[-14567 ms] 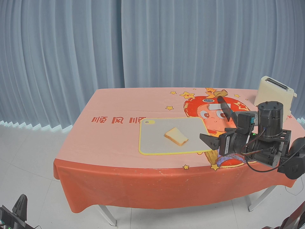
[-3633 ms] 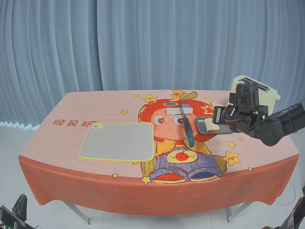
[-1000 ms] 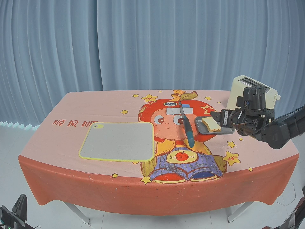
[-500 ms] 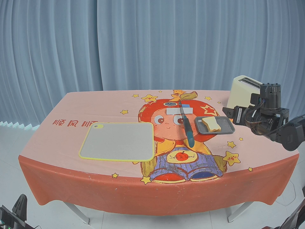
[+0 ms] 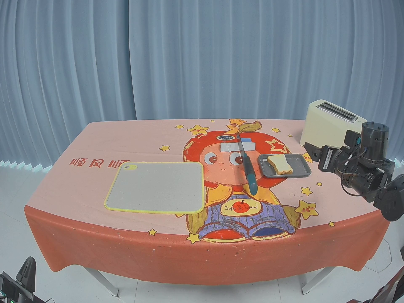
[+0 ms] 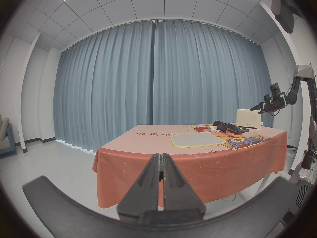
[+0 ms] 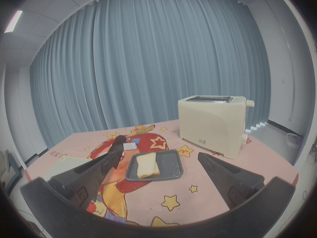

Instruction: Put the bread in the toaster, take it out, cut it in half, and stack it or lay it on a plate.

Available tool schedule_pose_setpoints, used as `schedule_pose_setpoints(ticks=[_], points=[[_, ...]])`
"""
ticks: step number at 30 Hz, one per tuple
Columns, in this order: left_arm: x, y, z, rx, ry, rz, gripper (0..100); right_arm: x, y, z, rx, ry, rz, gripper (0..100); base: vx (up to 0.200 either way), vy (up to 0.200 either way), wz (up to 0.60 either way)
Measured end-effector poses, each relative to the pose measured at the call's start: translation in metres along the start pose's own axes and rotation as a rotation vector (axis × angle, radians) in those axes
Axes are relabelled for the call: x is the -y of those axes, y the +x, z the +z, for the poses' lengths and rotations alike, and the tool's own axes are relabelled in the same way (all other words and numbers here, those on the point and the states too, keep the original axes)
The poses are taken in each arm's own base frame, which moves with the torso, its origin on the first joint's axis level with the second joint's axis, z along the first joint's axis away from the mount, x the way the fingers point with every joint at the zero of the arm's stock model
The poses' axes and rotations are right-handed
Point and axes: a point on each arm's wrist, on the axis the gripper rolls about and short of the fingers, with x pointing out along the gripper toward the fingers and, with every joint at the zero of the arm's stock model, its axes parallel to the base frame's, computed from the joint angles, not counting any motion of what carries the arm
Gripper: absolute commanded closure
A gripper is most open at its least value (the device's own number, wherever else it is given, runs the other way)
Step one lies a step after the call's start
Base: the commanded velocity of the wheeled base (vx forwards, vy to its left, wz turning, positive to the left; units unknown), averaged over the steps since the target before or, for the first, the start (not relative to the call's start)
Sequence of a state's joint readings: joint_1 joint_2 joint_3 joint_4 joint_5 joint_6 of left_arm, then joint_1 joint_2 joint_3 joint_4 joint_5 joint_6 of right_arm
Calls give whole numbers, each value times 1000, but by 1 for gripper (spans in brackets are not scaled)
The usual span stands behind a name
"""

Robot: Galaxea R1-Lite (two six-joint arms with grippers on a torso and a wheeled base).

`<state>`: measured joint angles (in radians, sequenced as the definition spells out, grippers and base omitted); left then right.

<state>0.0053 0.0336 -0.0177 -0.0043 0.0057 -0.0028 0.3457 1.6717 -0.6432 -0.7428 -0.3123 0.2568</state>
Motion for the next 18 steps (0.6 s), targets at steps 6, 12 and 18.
schedule_pose_setpoints(ticks=[6,12,18], points=[[0,0,0,0,0,0,100,6,-3,-4,87,-28,3,0,0,0,0],[0,0,0,0,0,1,100,16,-2,-14,86,-47,-41,0,0,0,0],[0,0,0,0,0,0,100,17,-1,-17,116,-39,-38,0,0,0,0]])
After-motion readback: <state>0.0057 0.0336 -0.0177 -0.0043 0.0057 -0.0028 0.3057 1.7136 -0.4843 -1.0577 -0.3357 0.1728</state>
